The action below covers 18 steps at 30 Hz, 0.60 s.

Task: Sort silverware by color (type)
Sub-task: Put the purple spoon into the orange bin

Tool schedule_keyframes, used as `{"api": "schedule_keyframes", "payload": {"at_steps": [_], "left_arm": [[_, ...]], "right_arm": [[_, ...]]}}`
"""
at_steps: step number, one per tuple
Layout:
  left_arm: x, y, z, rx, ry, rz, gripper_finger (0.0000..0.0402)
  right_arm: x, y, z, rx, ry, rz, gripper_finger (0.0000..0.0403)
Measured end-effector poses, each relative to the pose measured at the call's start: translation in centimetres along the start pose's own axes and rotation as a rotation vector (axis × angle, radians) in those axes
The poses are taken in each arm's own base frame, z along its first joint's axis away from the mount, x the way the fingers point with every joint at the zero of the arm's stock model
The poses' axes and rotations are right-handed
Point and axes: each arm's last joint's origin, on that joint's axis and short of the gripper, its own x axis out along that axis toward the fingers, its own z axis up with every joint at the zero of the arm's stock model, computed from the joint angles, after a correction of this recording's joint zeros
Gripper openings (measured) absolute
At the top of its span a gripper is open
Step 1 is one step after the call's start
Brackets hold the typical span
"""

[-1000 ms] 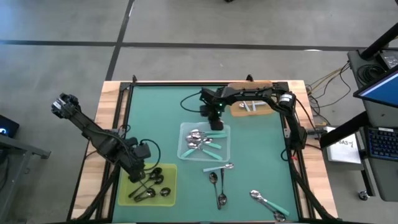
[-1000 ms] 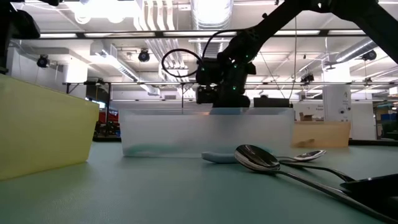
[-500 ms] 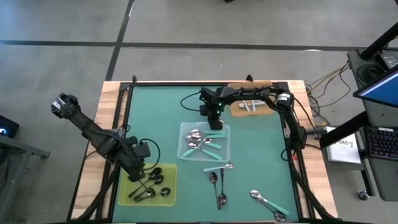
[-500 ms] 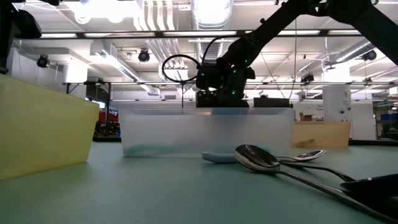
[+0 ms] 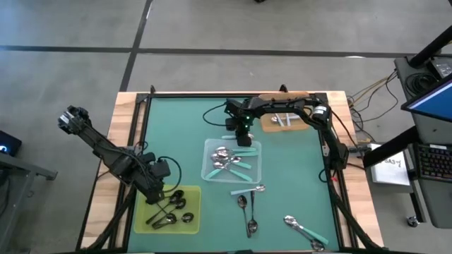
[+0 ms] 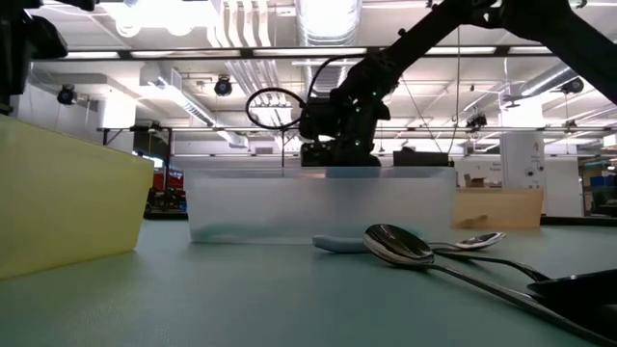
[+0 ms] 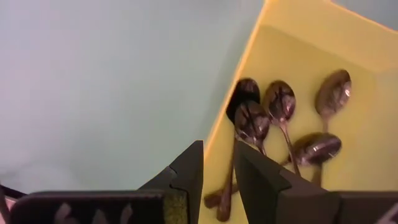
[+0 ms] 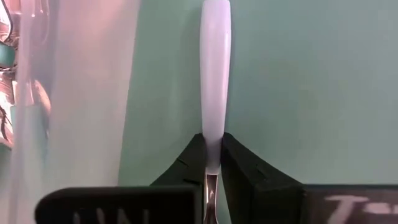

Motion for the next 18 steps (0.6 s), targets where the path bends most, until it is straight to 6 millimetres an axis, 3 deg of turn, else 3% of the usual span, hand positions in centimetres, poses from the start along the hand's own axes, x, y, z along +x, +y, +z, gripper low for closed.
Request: {"api": "schedule_keyframes", "payload": {"at_steps": [3, 9, 15, 18], "left_arm": [[0.0, 0.1, 0.2, -0.002, -0.061, 0.037, 0.0073], [-0.1, 0.4, 0.6, -0.003, -0.201, 0.124, 0.0073], [-0.3, 0.7, 1.1, 0.0, -0.393, 0.238, 0.0073], [-0.4, 0.8, 1.3, 0.011, -0.455, 0.28, 0.0073]], "right_arm": [[-1.8, -0.4, 0.5, -0.002, -0.027, -0.046, 0.0017], [-8.0, -1.8, 0.2, 0.034, -0.15, -0.126, 0.0016], [-13.2, -4.0, -2.8, 0.156, -0.183, -0.177, 0.0016], [-14.2, -5.6, -5.3, 0.244, -0.164, -0.192, 0.0016]]}}
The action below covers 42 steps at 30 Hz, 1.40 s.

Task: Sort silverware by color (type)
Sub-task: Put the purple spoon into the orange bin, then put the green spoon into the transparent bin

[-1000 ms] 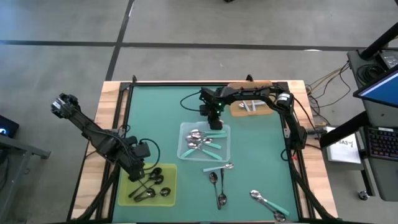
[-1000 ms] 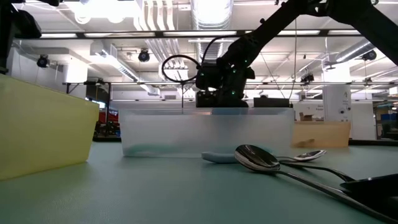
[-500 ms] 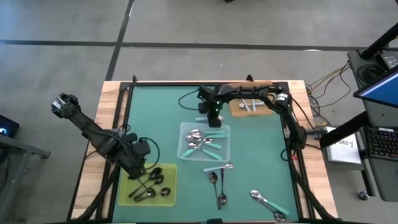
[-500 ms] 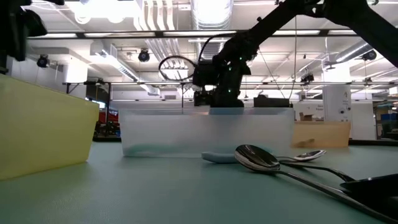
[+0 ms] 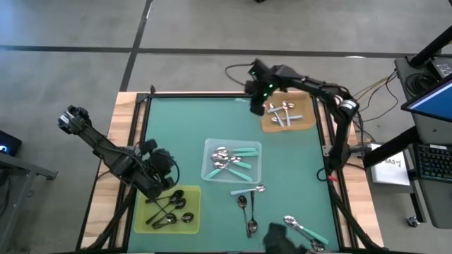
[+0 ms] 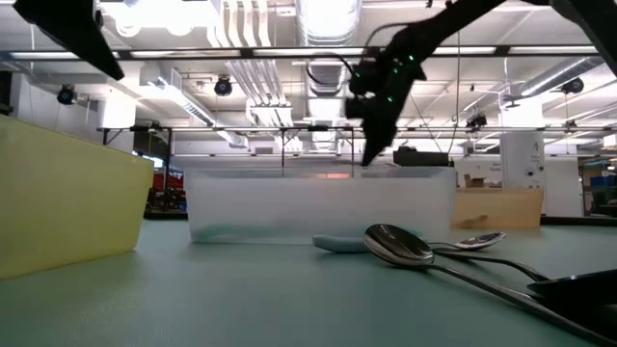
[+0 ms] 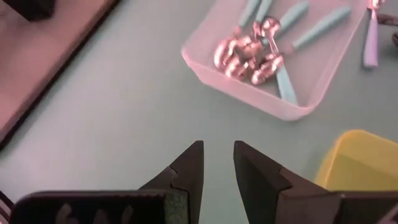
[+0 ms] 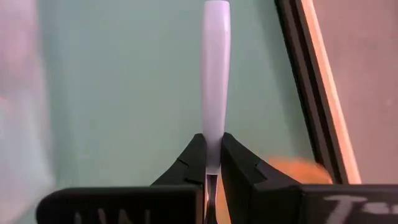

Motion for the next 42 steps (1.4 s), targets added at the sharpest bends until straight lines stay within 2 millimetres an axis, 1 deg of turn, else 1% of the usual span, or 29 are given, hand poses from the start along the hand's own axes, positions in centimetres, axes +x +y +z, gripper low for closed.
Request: {"api": "schedule_keyframes", "payload": {"at_steps": [5, 7, 9, 12, 16, 21, 23, 25, 29, 32, 36, 42], "left_arm": [[0.1, 0.1, 0.1, 0.008, -0.011, 0.012, 0.0073], [0.1, 0.1, 0.2, 0.001, -0.012, 0.013, 0.0073], [0.2, 0.1, 0.2, 0.0, -0.015, 0.016, 0.0073], [0.2, 0.2, 0.3, -0.002, -0.044, 0.038, 0.0073], [0.2, 0.3, 0.4, 0.001, -0.082, 0.063, 0.0073], [0.2, 0.4, 0.6, 0.002, -0.134, 0.097, 0.0073], [0.2, 0.4, 0.6, 0.001, -0.143, 0.103, 0.0073], [0.3, 0.4, 0.7, -0.002, -0.143, 0.106, 0.0073], [0.4, 0.6, 0.8, -0.012, -0.141, 0.118, 0.0073], [0.6, 0.7, 1.0, -0.021, -0.139, 0.127, 0.0073], [0.7, 0.7, 1.0, -0.033, -0.138, 0.131, 0.0073], [0.7, 0.6, 1.3, -0.05, -0.185, 0.142, 0.0073]], "right_arm": [[-0.7, -3.3, -3.3, 0.15, 0.043, -0.023, 0.0016], [-0.6, -4.1, -4.7, 0.207, 0.074, -0.022, 0.0016], [-0.1, -4.4, -5.7, 0.237, 0.11, -0.019, 0.0016], [-0.2, -4.0, -6.3, 0.241, 0.114, -0.006, 0.0016], [-0.8, -3.4, -6.9, 0.239, 0.109, -0.01, 0.0016], [-2.9, -2.4, -7.7, 0.249, 0.081, -0.064, 0.0016], [-3.4, -2.2, -8.6, 0.273, 0.078, -0.091, 0.0016], [-3.4, -1.9, -9.7, 0.306, 0.087, -0.095, 0.0016], [-2.5, -1.1, -11.8, 0.347, 0.132, -0.083, 0.0018], [-2.1, -1.0, -12.5, 0.36, 0.13, -0.15, 0.004], [-2.3, -1.0, -12.8, 0.381, 0.114, -0.231, 0.0087], [-3.5, -0.4, -12.5, 0.432, 0.069, -0.243, 0.0137]]}}
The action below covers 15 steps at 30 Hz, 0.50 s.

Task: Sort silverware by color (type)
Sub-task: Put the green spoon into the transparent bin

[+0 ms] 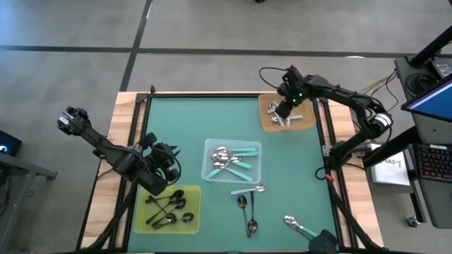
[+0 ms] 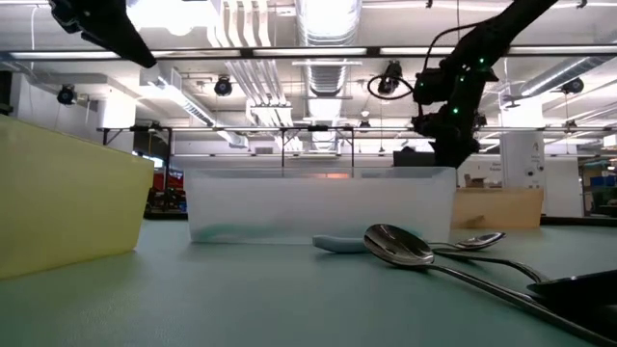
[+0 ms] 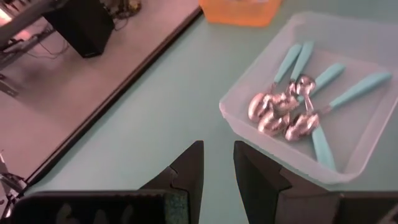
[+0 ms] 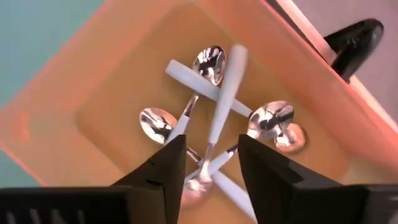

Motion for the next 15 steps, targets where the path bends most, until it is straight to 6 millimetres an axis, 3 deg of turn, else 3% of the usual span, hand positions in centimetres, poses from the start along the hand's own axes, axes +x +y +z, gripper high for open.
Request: {"api": "schedule_keyframes", "payload": {"at_steps": [6, 15], "left_arm": [[0.2, -0.3, 0.5, -0.067, -0.041, -0.007, 0.0073], [0.4, -0.5, 0.7, -0.095, -0.041, -0.009, 0.0073]], "right_arm": [[-1.9, 2.4, -0.4, 0.07, -0.064, 0.168, 0.0151], [-2.5, 10.2, -4.8, 0.01, 0.026, 0.319, 0.0133]]}}
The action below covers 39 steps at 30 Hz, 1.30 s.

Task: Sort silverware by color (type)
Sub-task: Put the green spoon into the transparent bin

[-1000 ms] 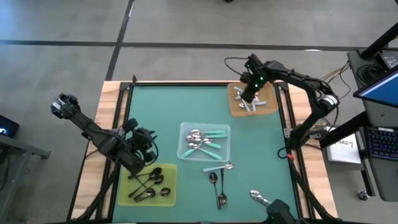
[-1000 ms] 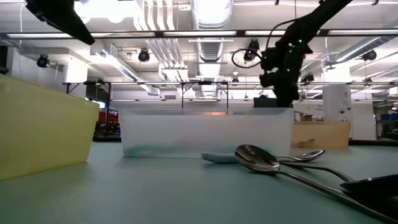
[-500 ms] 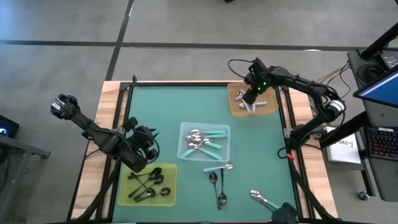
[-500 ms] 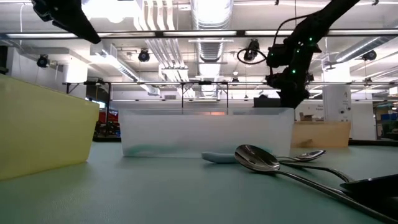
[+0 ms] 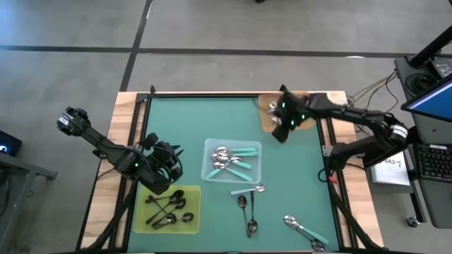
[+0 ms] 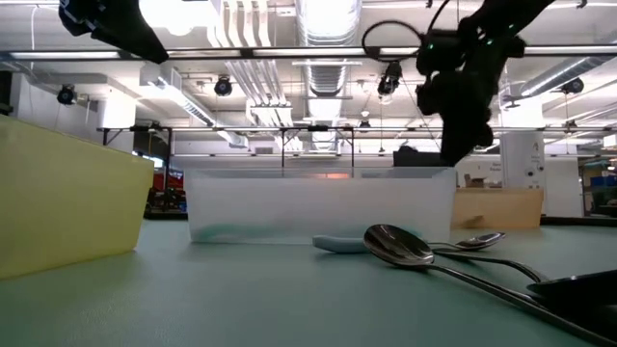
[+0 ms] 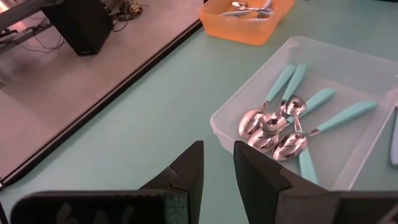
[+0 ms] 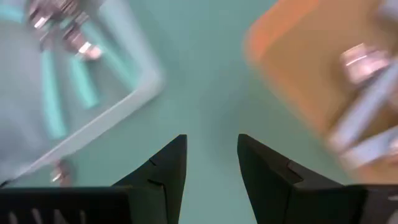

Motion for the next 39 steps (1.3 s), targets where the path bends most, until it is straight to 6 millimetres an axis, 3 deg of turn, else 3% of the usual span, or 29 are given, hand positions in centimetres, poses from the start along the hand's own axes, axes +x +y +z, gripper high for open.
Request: {"api": "schedule_keyframes", "payload": {"at_steps": [6, 18, 23, 27, 32, 39], "left_arm": [[0.0, -0.1, 0.1, -0.005, -0.004, -0.01, 0.0073], [0.0, -0.2, 0.2, 0.014, -0.009, -0.017, 0.0073], [0.0, -0.2, 0.2, 0.015, -0.009, -0.017, 0.0073], [0.0, -0.3, 0.1, 0.016, 0.003, -0.025, 0.0073], [0.0, -0.4, -0.1, 0.044, 0.068, -0.071, 0.0073], [0.0, -0.4, -0.1, 0.088, 0.069, -0.075, 0.0073]], "right_arm": [[0.8, 5.3, -4.2, 0.021, 0.084, 0.082, 0.013], [2.0, 14.6, -14.6, 0.138, 0.32, 0.04, 0.013], [2.6, 16.6, -19.0, 0.145, 0.423, -0.036, 0.013], [3.0, 17.8, -21.4, 0.164, 0.503, -0.051, 0.013], [3.5, 20.0, -23.3, 0.201, 0.545, 0.017, 0.013], [4.9, 21.9, -25.1, 0.213, 0.579, -0.05, 0.013]]}}
